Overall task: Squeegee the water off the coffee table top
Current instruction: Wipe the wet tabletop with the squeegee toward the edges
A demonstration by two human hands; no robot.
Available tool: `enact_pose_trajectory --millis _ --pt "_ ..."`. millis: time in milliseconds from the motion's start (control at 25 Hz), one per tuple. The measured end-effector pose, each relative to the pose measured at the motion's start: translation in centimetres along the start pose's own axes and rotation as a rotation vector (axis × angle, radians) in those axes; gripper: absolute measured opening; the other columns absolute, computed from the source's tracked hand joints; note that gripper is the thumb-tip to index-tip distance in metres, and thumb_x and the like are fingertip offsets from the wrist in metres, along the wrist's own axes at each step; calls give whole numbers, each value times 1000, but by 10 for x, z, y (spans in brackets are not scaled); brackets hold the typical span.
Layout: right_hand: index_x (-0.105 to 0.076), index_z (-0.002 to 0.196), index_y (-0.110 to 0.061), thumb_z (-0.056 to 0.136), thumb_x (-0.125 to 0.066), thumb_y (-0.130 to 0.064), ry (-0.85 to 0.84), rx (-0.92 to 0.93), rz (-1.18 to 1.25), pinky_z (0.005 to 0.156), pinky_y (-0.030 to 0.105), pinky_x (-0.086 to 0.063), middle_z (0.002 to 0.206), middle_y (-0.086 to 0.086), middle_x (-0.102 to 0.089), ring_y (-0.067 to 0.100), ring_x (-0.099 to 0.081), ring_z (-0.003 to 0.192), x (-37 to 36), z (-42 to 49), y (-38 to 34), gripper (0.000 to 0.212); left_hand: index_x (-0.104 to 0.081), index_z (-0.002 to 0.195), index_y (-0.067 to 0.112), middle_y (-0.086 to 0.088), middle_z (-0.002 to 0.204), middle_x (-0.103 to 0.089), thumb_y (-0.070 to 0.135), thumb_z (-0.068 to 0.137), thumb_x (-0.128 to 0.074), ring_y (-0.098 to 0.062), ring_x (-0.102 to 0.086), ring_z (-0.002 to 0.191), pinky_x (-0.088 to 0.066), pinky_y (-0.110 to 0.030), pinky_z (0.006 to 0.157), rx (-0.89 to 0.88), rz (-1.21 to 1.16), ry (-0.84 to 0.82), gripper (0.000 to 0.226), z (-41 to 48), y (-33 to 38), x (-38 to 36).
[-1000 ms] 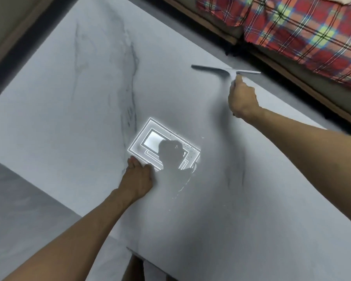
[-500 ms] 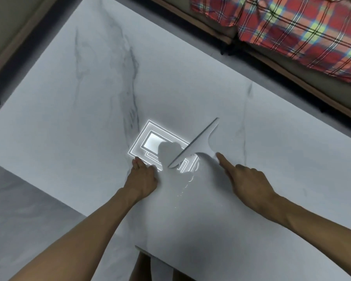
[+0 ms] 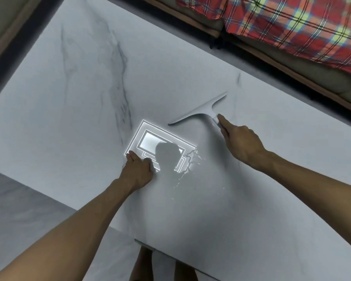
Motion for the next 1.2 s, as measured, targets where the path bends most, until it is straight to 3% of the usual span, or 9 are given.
enact_pose_trajectory --millis 240,320,440,600,760,920,1000,1120,1200 --pt "-11 151 -43 103 -27 -32 -181 -15 -98 65 35 -48 85 6 -66 30 -61 74 -33 -107 44 52 -35 142 7 -47 149 -4 25 99 -30 -53 -2 145 -25 -49 117 32 -46 3 47 -14 3 6" --pt "-17 150 -44 102 -25 -39 -193 -40 -76 65 34 -46 84 6 -67 31 -62 75 -21 -116 52 48 -41 135 3 -43 147 -19 21 98 -35 -48 -20 142 -35 -47 111 61 -81 61 42 -20 4 13" --pt "-28 145 -41 101 -26 -47 10 -82 18 84 44 -50 111 20 -67 44 -62 98 27 -63 60 44 -56 105 0 -25 115 -51 9 89 -42 -37 -52 106 -48 -40 88 -25 -113 238 23 -25 32 29" --pt "-40 136 -23 103 -26 -37 158 -150 158 85 52 -49 122 20 -61 46 -58 100 80 51 61 39 -52 106 2 -21 115 -48 8 81 -43 -37 -44 112 -43 -40 93 -88 -128 175 26 -12 76 9" --pt "-46 117 -19 102 -26 -33 97 -283 214 49 34 -48 109 21 -62 38 -60 78 72 87 83 29 -42 134 2 -31 147 -26 12 90 -44 -50 -30 132 -36 -51 107 12 -98 65 46 5 84 -3" --pt "-30 146 -26 104 -24 -36 58 -211 125 85 48 -49 117 25 -63 48 -59 99 36 22 93 44 -43 137 5 -25 151 -23 15 89 -51 -47 -31 136 -34 -52 110 55 -157 20 50 6 87 3" --pt "-23 148 -34 103 -23 -40 -19 -189 122 79 44 -48 107 26 -66 45 -62 93 15 -29 103 46 -42 139 6 -25 152 -23 16 89 -51 -46 -31 137 -33 -52 110 69 -173 -10 52 7 88 3" --pt "-21 147 -44 101 -22 -47 -168 -218 77 60 30 -43 81 8 -68 29 -63 69 2 -93 112 46 -40 141 6 -26 152 -21 17 88 -52 -45 -27 139 -31 -53 112 103 -181 -25 56 8 91 5" --pt "-27 146 -42 100 -22 -50 -118 -228 81 70 34 -49 93 14 -71 35 -65 81 17 -82 119 47 -39 141 7 -26 153 -20 19 88 -52 -45 -25 140 -30 -54 112 120 -186 -23 56 7 95 7"
Point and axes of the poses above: each hand's wrist, its own z-axis towards the middle knuckle, its own x-axis out of the back of the hand, y = z × x, the point moved 8 cm from there along z, towards the middle knuckle
